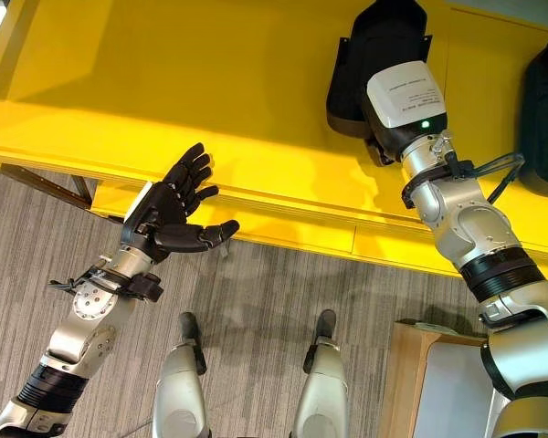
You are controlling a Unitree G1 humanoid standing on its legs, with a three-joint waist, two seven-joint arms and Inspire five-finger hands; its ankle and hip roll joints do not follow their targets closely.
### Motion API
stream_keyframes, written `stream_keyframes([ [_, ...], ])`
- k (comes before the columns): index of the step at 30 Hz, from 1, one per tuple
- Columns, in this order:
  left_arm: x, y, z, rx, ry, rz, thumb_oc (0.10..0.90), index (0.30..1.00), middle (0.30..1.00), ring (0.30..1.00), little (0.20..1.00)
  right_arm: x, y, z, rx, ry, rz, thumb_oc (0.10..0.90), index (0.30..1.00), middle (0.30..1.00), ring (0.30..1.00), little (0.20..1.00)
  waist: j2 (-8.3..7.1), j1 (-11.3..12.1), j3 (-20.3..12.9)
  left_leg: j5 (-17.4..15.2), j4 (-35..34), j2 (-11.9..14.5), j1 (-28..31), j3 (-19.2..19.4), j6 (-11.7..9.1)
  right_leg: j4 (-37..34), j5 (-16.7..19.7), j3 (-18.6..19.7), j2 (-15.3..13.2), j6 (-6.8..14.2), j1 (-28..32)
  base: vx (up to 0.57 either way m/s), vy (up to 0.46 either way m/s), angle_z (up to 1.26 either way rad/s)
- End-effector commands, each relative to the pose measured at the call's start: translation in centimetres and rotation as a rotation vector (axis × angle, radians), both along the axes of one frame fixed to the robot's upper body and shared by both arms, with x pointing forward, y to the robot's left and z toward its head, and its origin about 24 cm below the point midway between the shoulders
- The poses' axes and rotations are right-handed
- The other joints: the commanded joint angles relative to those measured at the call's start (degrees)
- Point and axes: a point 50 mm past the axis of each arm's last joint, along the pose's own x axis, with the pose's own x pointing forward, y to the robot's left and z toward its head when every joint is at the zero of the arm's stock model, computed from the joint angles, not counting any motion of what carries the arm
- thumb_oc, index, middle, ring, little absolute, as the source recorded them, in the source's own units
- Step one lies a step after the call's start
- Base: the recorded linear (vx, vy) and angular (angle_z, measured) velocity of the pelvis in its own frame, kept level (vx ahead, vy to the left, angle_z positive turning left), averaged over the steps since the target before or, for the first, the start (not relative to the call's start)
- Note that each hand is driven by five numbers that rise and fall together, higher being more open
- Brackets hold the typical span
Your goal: Move parts from the plastic box to the shelf.
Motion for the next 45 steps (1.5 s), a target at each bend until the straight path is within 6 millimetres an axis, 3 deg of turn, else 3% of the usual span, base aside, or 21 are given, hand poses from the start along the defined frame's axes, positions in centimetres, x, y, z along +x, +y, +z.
stream_keyframes([
  [1,-1.1,-1.0,1.2,-0.007,-0.087,-0.078,0.900,1.000,1.000,1.000,1.000,-1.2,1.3,7.3,0.016,-0.306,0.077,0.400,0.300,0.300,0.300,0.300,-0.33,1.2,-2.6,-3.1,0.6,-3.9,1.0,-3.0,3.7,9.8,-11.8,1.4,4.2,-2.9,-1.1,0.00,0.000,0.00],
  [22,-0.9,-1.2,1.6,-0.013,-0.114,-0.076,0.900,1.000,1.000,1.000,1.000,-0.5,-0.6,4.5,0.057,-0.228,-0.006,0.400,0.300,0.300,0.300,0.300,0.22,-0.2,-1.5,-3.2,0.5,-4.0,0.6,-2.3,4.1,9.8,-11.5,2.3,4.4,-3.0,-2.5,0.00,-0.001,0.00],
  [32,-0.9,-1.3,1.7,-0.012,-0.118,-0.071,0.900,1.000,1.000,1.000,1.000,-0.5,-1.1,4.3,0.057,-0.234,-0.023,0.400,0.300,0.300,0.300,0.300,0.30,-0.7,-1.5,-3.1,0.3,-3.8,0.7,-1.9,4.1,9.3,-11.3,2.6,4.6,-3.1,-2.6,0.00,0.000,0.00],
  [35,-0.8,-1.2,1.6,-0.025,-0.111,-0.068,0.900,1.000,1.000,1.000,1.000,-0.4,-1.3,4.2,0.069,-0.246,-0.036,0.624,0.613,0.613,0.613,0.613,0.36,-0.7,-1.5,-3.2,0.2,-3.7,0.8,-1.8,4.1,9.2,-11.3,2.5,4.6,-3.1,-2.5,0.00,0.000,0.00],
  [36,-0.8,-1.2,1.6,-0.025,-0.112,-0.067,0.900,1.000,1.000,1.000,1.000,-0.4,-1.3,4.2,0.070,-0.248,-0.038,0.667,0.673,0.673,0.673,0.673,0.38,-0.7,-1.5,-3.2,0.2,-3.7,0.8,-1.8,4.1,9.3,-11.3,2.5,4.6,-3.1,-2.6,0.00,0.000,0.00],
  [37,-0.9,-1.2,1.6,-0.027,-0.114,-0.067,0.900,1.000,1.000,1.000,1.000,-0.5,-1.4,4.1,0.072,-0.253,-0.040,0.900,1.000,1.000,1.000,1.000,0.43,-0.7,-1.5,-3.2,0.1,-3.8,0.8,-1.8,4.1,9.2,-11.3,2.5,4.6,-3.1,-2.5,0.00,0.000,0.00],
  [45,-0.9,-1.1,1.6,-0.031,-0.114,-0.068,0.900,1.000,1.000,1.000,1.000,-0.5,-1.7,3.9,0.075,-0.261,-0.046,0.900,1.000,1.000,1.000,1.000,0.60,-0.7,-1.6,-3.2,0.0,-3.9,0.9,-1.7,4.2,9.0,-11.2,2.5,4.5,-3.1,-2.5,0.00,0.000,0.00],
])
